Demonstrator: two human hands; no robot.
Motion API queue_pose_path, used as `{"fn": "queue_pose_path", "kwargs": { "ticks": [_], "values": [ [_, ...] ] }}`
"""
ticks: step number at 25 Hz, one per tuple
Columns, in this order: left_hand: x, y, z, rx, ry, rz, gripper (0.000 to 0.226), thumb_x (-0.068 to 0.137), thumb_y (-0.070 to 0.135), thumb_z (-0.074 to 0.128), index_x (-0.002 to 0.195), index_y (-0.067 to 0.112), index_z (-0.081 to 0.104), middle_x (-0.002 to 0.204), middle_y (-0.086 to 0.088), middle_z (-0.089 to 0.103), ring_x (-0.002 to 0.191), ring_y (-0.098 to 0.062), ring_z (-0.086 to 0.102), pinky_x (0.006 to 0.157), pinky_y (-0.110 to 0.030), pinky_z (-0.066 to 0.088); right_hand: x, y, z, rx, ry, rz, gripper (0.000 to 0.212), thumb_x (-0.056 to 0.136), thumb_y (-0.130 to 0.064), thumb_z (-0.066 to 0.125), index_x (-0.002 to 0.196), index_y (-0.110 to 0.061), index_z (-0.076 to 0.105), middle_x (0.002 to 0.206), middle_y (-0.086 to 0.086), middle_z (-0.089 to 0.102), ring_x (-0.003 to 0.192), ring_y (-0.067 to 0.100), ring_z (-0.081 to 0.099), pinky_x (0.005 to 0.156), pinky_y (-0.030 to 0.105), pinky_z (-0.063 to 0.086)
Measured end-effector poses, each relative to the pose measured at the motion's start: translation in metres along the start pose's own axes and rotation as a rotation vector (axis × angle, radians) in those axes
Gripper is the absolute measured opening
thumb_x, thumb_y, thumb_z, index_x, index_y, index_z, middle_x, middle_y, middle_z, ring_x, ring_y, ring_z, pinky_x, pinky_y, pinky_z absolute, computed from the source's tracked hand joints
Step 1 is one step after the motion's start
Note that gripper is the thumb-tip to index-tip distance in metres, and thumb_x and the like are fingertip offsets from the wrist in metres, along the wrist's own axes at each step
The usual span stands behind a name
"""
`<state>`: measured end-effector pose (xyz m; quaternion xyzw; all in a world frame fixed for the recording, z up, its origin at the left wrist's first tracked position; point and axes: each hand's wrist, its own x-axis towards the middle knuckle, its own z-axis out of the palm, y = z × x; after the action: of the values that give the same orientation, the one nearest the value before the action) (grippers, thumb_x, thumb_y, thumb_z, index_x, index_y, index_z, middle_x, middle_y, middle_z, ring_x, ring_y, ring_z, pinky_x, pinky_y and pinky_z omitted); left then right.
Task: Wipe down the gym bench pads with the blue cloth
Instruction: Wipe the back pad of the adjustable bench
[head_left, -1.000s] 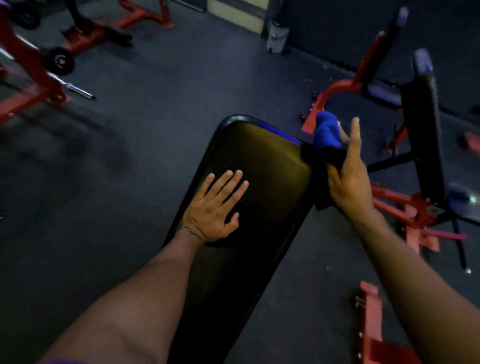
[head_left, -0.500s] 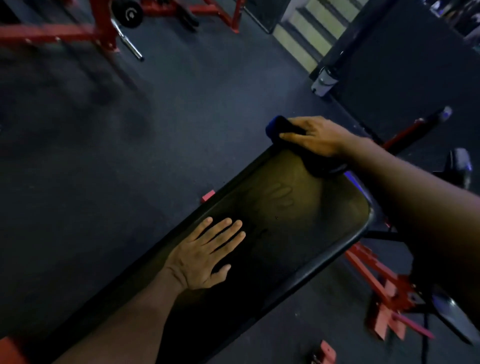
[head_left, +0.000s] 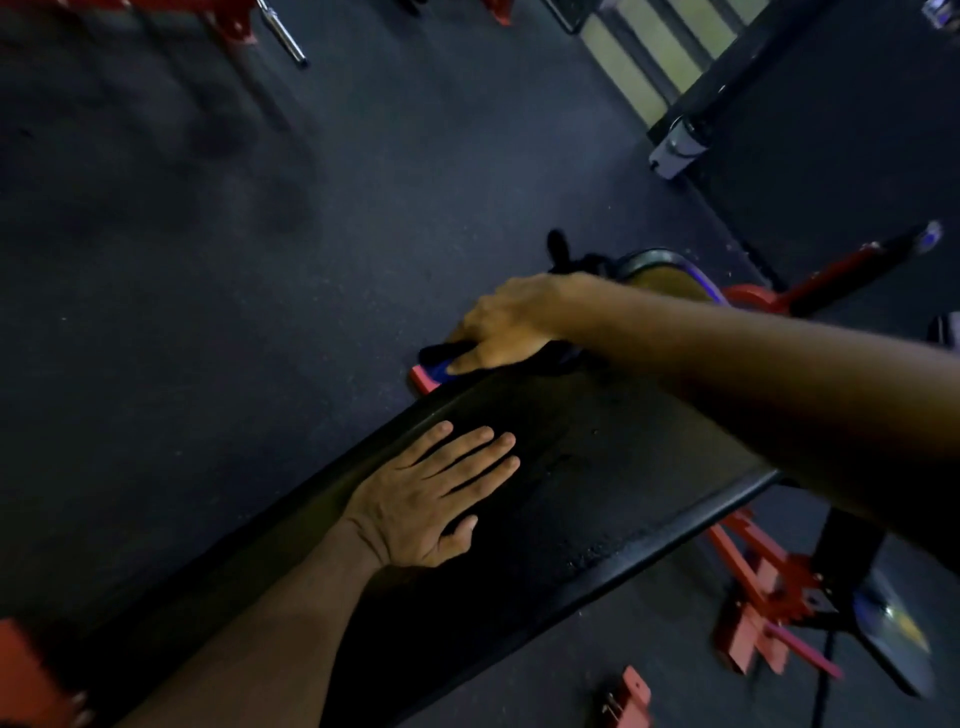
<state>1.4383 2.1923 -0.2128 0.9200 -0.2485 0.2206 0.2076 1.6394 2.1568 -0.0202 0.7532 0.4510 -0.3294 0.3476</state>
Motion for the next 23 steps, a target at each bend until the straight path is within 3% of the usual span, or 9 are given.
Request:
{"fn": "queue_pose_path", "kwargs": {
  "ticks": [3,5,10,13,15,18,20,23],
  "values": [
    [0.0,0.0,0.0,-0.004,0.012,-0.002,0.067,0.097,0.04,0.042,0.159,0.017,0.033,0.168,-0.004,0.024,0.156,-0.021,0.022,0.124,-0.048,0.024,0.013,-0.026,0.008,-0.028,0.036,-0.15,0.055,0.098,-0.065,0.031,0.147,-0.04,0.038,0.136,0.001,0.058,0.117,0.027,0.057,0.088,0.037,0.04],
    [0.0,0.0,0.0,-0.003,0.008,0.006,0.067,0.097,0.04,0.041,0.159,0.017,0.032,0.168,-0.004,0.024,0.156,-0.021,0.021,0.124,-0.048,0.023,-0.001,0.007,0.007,-0.03,0.063,-0.201,0.058,0.095,-0.071,0.028,0.145,-0.043,0.036,0.13,-0.001,0.06,0.114,0.025,0.059,0.095,0.041,0.044],
    [-0.001,0.0,0.0,0.017,0.004,0.006,0.072,0.094,0.04,0.047,0.16,0.017,0.03,0.169,-0.005,0.022,0.156,-0.022,0.02,0.125,-0.047,0.021,-0.074,0.091,-0.007,-0.084,0.139,0.068,0.067,0.09,-0.073,0.022,0.146,-0.038,0.037,0.122,0.003,0.063,0.091,0.017,0.057,0.084,0.037,0.044],
    [-0.001,0.0,-0.001,0.023,-0.002,0.004,0.071,0.094,0.04,0.047,0.159,0.016,0.032,0.168,-0.006,0.024,0.156,-0.022,0.02,0.125,-0.047,0.021,-0.059,0.052,-0.005,-0.107,0.166,0.096,0.054,0.098,-0.064,0.026,0.147,-0.042,0.033,0.113,-0.004,0.06,0.076,0.01,0.051,0.07,0.03,0.04],
    [0.0,-0.001,-0.002,0.025,-0.003,0.008,0.07,0.095,0.04,0.046,0.159,0.016,0.033,0.168,-0.005,0.024,0.156,-0.022,0.021,0.125,-0.047,0.021,-0.019,0.004,0.009,-0.161,0.174,-0.014,0.05,0.099,-0.062,0.029,0.144,-0.043,0.038,0.119,-0.003,0.063,0.083,0.015,0.056,0.064,0.027,0.036],
    [-0.001,-0.001,0.001,0.015,-0.006,-0.002,0.068,0.096,0.04,0.043,0.159,0.017,0.033,0.168,-0.004,0.025,0.156,-0.02,0.021,0.125,-0.047,0.02,0.008,-0.036,0.021,-0.195,0.213,-0.159,0.05,0.1,-0.061,0.029,0.144,-0.039,0.04,0.121,-0.001,0.066,0.094,0.022,0.064,0.07,0.031,0.042],
    [0.0,0.0,0.001,0.008,-0.016,-0.003,0.069,0.095,0.041,0.043,0.159,0.017,0.032,0.168,-0.004,0.025,0.156,-0.02,0.021,0.125,-0.047,0.02,-0.007,-0.012,0.022,-0.17,0.267,-0.152,0.05,0.099,-0.061,0.03,0.143,-0.038,0.04,0.124,-0.001,0.064,0.101,0.024,0.065,0.077,0.036,0.046],
    [0.001,0.0,0.0,0.032,-0.025,0.002,0.071,0.095,0.042,0.043,0.16,0.017,0.031,0.168,-0.005,0.024,0.156,-0.022,0.022,0.125,-0.048,0.02,-0.051,0.036,0.025,-0.121,0.413,-0.089,0.04,0.1,-0.054,0.037,0.133,-0.035,0.044,0.121,-0.002,0.062,0.103,0.024,0.063,0.076,0.037,0.046]
  ]
}}
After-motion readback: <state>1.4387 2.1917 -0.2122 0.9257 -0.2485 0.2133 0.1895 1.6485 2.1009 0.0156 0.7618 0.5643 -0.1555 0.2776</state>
